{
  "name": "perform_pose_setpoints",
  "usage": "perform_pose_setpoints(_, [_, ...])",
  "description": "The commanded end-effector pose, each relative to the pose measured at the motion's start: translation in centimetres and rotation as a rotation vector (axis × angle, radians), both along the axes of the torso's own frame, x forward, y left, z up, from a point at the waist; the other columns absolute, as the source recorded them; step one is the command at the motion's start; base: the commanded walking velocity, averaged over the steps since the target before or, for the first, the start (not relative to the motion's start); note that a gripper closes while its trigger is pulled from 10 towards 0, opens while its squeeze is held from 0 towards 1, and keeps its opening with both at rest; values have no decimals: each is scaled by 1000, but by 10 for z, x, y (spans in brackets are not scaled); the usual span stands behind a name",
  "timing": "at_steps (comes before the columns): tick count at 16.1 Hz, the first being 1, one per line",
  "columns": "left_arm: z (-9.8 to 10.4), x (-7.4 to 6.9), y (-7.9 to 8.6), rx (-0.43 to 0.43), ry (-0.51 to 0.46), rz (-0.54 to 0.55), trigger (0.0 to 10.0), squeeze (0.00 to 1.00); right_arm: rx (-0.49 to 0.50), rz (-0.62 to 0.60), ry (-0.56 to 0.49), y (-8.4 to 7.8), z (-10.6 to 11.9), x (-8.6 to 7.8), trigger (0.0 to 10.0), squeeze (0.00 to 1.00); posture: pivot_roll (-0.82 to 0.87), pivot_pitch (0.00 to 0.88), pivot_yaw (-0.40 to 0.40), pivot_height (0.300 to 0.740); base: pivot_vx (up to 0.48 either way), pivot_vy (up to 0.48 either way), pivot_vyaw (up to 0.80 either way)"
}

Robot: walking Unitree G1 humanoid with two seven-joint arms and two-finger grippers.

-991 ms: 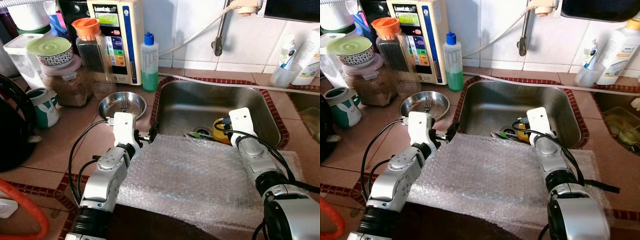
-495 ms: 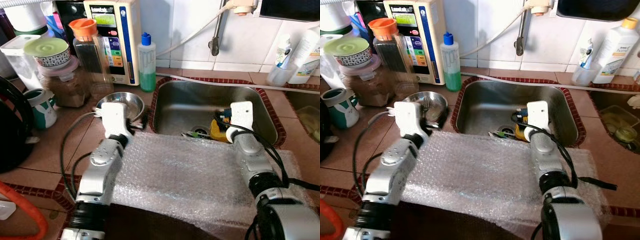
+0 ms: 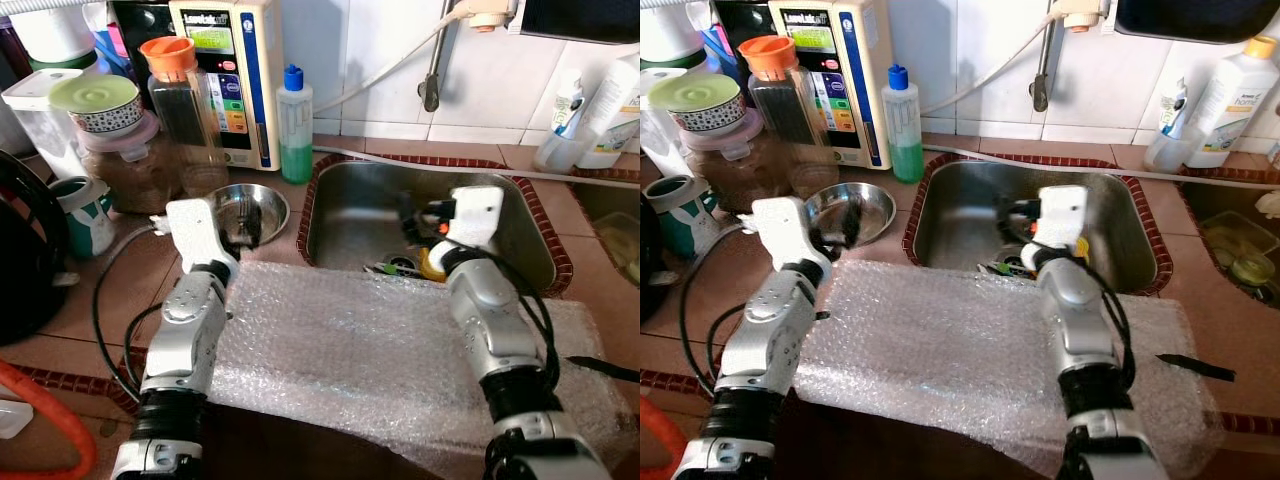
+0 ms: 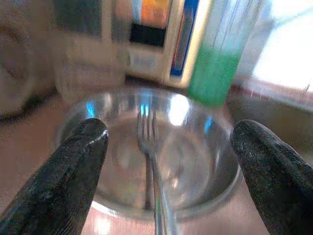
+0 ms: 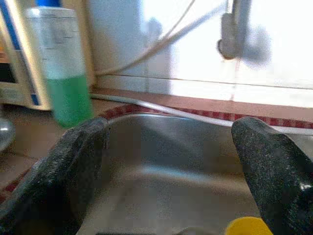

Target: Kitchen organization

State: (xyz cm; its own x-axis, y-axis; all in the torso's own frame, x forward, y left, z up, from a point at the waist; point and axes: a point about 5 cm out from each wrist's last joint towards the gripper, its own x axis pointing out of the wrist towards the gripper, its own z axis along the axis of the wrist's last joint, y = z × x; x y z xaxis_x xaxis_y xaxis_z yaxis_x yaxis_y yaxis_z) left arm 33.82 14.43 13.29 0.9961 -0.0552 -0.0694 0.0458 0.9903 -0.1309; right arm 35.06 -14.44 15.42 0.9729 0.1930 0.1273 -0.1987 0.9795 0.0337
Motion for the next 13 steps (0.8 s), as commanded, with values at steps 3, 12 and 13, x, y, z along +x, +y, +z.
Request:
perform_pose_setpoints(3, [-2, 10, 0, 52, 52, -18, 10000, 0, 10, 62, -5, 13, 7, -7, 10000, 0, -15, 0, 39, 740, 0, 0, 0])
perform_pose_setpoints(12, [-7, 20, 11, 81, 135, 16, 4667, 0, 4, 108, 41, 20, 9, -19, 10000, 0, -25, 0, 41, 740, 0, 0, 0])
perform_pose_setpoints(13, [-9, 20, 12, 92, 153, 23, 5333, 0, 8, 117, 43, 20, 10, -19, 10000, 0, -25, 0, 40, 740, 0, 0, 0])
